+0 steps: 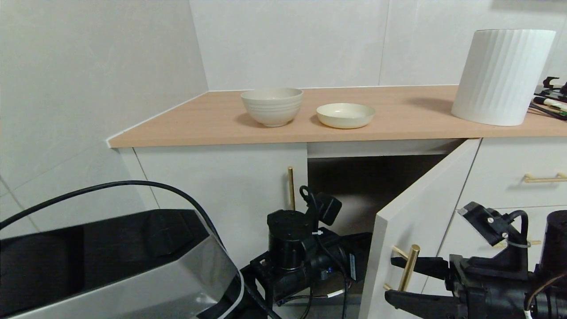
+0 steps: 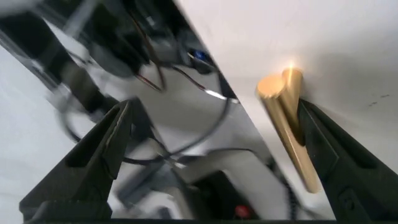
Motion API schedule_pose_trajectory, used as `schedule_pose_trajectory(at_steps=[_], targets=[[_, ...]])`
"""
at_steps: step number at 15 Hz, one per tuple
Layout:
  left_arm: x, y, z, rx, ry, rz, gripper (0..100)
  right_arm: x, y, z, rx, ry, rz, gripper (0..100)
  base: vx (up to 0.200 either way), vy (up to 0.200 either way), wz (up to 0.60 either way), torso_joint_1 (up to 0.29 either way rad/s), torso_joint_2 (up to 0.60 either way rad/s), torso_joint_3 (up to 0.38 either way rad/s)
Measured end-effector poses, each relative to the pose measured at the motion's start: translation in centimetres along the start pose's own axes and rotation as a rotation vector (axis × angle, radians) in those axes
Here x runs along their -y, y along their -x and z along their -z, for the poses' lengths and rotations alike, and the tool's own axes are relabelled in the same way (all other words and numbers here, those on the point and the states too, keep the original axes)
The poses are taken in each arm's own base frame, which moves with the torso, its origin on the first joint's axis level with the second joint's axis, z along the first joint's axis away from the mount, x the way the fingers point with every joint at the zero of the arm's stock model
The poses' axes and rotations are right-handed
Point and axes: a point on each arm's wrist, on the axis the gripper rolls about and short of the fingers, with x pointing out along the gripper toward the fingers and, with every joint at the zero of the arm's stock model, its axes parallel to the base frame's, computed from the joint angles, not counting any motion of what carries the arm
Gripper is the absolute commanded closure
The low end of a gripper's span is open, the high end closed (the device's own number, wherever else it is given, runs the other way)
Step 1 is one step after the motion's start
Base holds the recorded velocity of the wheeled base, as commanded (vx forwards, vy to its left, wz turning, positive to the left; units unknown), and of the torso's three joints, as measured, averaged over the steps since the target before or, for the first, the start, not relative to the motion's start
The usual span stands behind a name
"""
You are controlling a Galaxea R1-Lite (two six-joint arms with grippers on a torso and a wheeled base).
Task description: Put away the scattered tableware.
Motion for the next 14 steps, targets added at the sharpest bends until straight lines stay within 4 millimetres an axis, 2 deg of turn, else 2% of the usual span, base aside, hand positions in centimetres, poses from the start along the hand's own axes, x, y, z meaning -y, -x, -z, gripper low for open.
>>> schedule_pose_trajectory(at_steps=[4, 8, 12, 14], targets=[[0.8, 0.2, -0.1, -0.003, -0.003, 0.023, 100, 0.5, 0.6, 0.9, 0.026, 0.036, 0.214, 0, 0.000, 0.000, 0.00, 0.000, 0.00, 0.000], [2.2, 0.7, -0.5, -0.001, -0.008, 0.058, 100, 0.4, 1.8, 1.7, -0.012, 0.003, 0.270, 0, 0.000, 0.000, 0.00, 0.000, 0.00, 0.000], [2.7, 1.7, -0.6, -0.031, -0.002, 0.101, 100, -1.8, 4.7, 2.0, -0.102, -0.049, 0.288, 0, 0.000, 0.000, 0.00, 0.000, 0.00, 0.000], [2.8, 2.4, -0.5, -0.072, 0.010, 0.154, 100, -3.3, 6.2, 1.8, -0.144, -0.071, 0.210, 0, 0.000, 0.000, 0.00, 0.000, 0.00, 0.000]])
